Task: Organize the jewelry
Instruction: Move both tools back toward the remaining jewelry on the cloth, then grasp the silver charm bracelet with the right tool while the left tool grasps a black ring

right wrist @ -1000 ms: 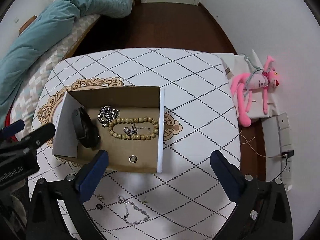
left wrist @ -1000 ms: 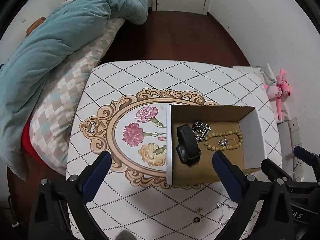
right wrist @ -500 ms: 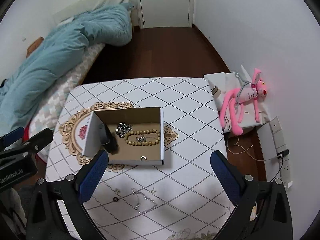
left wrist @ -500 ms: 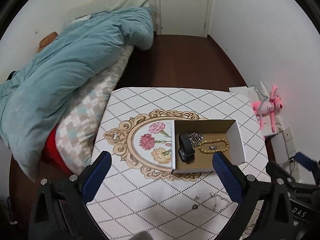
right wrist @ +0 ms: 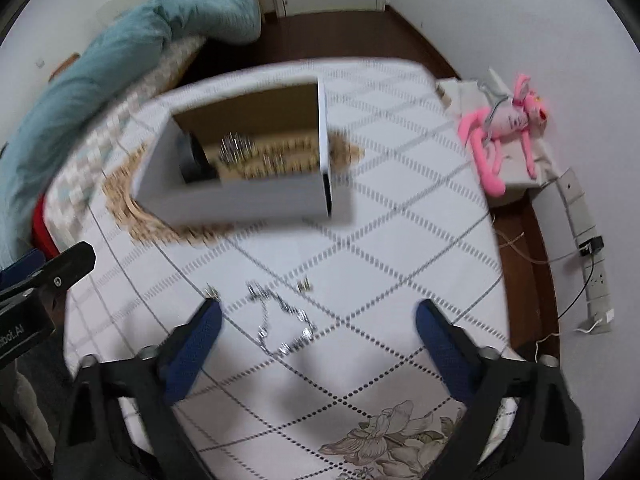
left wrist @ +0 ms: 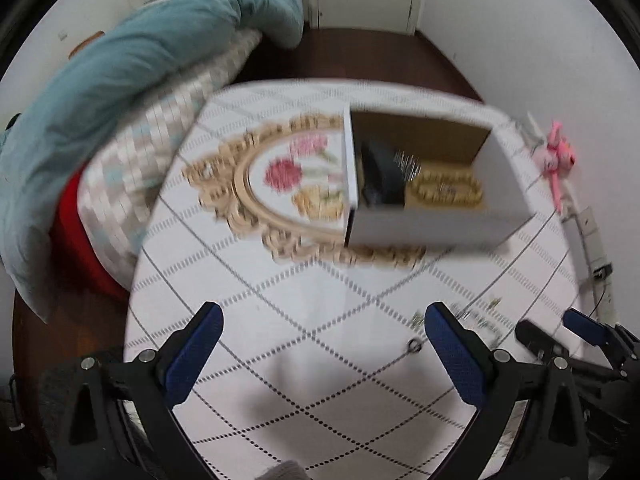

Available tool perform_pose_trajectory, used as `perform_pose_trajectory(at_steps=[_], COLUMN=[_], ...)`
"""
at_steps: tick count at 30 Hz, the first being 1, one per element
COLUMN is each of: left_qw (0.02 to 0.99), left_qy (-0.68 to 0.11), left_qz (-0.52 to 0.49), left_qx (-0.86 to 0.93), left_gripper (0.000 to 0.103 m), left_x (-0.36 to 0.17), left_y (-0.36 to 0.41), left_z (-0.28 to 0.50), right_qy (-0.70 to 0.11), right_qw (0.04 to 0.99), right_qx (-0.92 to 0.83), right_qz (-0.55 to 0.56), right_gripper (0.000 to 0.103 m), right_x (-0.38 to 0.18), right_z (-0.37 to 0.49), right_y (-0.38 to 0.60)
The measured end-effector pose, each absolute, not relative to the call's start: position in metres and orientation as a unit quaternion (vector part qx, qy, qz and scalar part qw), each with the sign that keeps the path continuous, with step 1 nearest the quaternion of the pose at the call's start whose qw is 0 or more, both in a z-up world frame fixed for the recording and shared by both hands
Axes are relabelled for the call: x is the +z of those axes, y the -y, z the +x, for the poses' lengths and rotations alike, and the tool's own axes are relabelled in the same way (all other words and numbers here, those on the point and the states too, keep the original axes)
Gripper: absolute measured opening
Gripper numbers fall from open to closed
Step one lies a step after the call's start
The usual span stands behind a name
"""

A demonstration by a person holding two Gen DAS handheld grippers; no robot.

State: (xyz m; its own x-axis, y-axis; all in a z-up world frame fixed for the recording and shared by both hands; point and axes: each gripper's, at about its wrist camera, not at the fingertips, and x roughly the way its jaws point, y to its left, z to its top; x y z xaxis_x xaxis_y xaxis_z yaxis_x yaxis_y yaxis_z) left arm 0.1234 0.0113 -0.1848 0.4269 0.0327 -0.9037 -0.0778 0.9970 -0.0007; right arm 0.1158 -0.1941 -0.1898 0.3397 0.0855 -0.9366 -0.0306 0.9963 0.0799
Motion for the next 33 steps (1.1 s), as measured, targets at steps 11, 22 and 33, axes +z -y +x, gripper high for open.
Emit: perform_pose_trajectory(at_steps=[11,22,33], left_qw=[0.831,0.830,0.839], left_qy=[-0.555,-0.557,-0.542], left_qz=[0.005,0.011,0.031], left_qx=[0.029,-0.014,-0.045], left_gripper=[0.103,0.102,0.072], left_x=[-0.231,-0.242,-0.240], left_y=[-0.003,0.022,0.061], left_z=[0.111,0.101,0.105], right_qy=[-0.579,-0.562,-0.557], right_qw=[0.814,0.826,0.827], right_qx=[0.036,0.015,0.010], right_qz=[0.013,0.044,0.081], right_gripper=[0.038,0.005,0.005], right_x=[-0.240,-0.228,-0.220], right_z=[0.107,0.088,0.081], right_y=[0.189,0.218,0.242])
